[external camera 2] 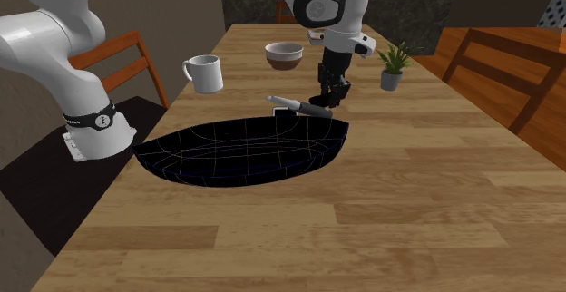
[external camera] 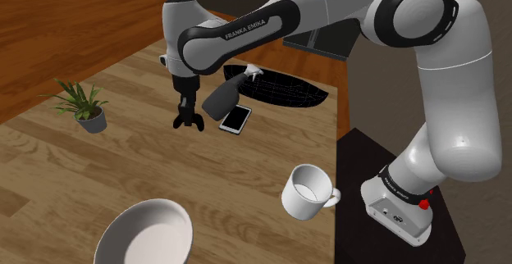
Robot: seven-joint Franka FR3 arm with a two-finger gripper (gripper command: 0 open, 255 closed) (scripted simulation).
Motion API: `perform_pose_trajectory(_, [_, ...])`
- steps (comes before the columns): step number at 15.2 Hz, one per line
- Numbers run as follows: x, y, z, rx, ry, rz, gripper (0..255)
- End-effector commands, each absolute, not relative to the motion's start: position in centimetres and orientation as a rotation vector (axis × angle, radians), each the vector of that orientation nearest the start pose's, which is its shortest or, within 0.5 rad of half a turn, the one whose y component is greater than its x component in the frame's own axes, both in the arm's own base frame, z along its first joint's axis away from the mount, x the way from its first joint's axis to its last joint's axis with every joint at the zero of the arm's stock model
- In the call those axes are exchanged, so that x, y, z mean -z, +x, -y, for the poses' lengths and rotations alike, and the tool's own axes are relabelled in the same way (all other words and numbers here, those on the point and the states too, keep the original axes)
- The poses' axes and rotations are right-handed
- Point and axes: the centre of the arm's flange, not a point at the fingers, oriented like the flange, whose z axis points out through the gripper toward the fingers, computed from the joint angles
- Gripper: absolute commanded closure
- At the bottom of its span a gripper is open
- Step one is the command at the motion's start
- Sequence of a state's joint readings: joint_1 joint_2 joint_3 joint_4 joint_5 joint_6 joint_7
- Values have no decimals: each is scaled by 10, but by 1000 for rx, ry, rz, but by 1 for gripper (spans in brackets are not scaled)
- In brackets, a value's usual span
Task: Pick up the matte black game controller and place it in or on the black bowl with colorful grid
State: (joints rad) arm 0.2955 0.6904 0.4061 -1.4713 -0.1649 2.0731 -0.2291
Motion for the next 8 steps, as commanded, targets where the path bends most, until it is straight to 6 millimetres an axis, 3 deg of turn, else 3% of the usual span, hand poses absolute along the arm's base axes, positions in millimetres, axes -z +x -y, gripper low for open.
perform_pose_trajectory(1, [-293, 579, -412, -87, -2713, 1366, 255])
perform_pose_trajectory(5, [-293, 579, -412, -86, -2713, 1366, 255])
perform_pose_trajectory(8, [-309, 579, -412, -86, -2713, 1366, 255])
